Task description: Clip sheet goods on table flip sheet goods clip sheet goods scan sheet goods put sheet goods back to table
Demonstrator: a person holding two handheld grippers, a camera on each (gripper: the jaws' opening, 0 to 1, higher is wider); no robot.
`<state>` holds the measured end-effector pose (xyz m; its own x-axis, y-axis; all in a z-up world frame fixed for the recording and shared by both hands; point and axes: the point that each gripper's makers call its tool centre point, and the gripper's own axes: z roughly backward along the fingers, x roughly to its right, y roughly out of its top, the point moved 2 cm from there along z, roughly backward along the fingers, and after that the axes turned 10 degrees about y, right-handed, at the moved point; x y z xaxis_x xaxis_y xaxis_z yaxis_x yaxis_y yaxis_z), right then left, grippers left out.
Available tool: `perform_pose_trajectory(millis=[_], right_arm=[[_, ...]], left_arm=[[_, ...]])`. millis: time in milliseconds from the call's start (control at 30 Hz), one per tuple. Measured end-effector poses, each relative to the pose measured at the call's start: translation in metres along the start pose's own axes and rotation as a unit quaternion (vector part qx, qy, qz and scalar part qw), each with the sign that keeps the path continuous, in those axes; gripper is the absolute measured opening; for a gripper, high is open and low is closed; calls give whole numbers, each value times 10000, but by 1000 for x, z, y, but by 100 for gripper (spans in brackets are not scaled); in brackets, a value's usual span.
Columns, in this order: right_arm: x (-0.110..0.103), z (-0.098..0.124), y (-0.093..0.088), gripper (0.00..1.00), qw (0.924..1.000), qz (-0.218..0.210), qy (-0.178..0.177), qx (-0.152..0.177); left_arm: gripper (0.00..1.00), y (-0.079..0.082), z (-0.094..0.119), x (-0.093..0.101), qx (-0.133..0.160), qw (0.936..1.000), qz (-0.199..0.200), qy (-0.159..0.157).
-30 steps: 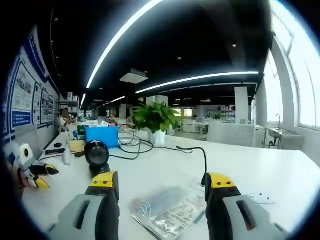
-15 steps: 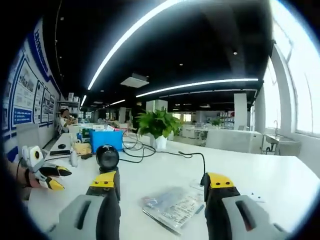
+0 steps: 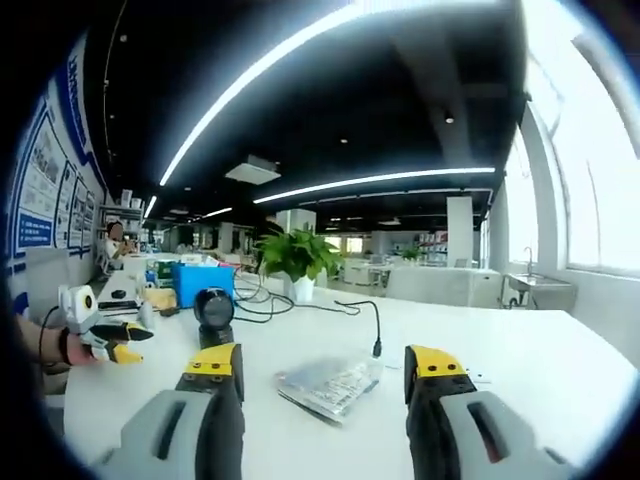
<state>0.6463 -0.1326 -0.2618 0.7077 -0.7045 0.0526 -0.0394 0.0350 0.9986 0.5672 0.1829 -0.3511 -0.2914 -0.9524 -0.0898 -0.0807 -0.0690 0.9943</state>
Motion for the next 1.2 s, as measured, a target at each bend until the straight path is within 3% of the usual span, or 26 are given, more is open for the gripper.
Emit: perform_pose_trajectory(millis=[267,700,900,967,1000,1033,1100,1133,1200], right_arm=[[6,26,-7,58,9994,-226,-213,150],[-10,56,-33,56,9984,-164,-459,278],[-16,67,-43,56,9974,-155,-603,356],[-15,72,-42,56,9967,-161,-652,465],[-14,74,-42,54,9963,-182,-674,503],[-14,77,-42,54,9956,-203,-711,575],[-13,81,-44,54,9947,-239,-752,653],[-13,82,-47,54,9947,-264,-750,644],[-11,83,-55,54,9948,-266,-812,562]], left_arm=[[36,-2,0,3,-38,9999,-155,-15],[36,0,1,2,-18,9999,-151,-18],[36,3,2,-1,-32,9997,240,-17],[37,2,6,1,-122,9999,13,-110],[38,5,7,-1,-84,9991,-410,-102],[38,9,9,-1,2,9985,-540,-68],[38,14,11,-2,93,9997,-211,-77],[39,18,12,0,217,9995,215,-97],[40,18,14,0,276,9990,346,-97]])
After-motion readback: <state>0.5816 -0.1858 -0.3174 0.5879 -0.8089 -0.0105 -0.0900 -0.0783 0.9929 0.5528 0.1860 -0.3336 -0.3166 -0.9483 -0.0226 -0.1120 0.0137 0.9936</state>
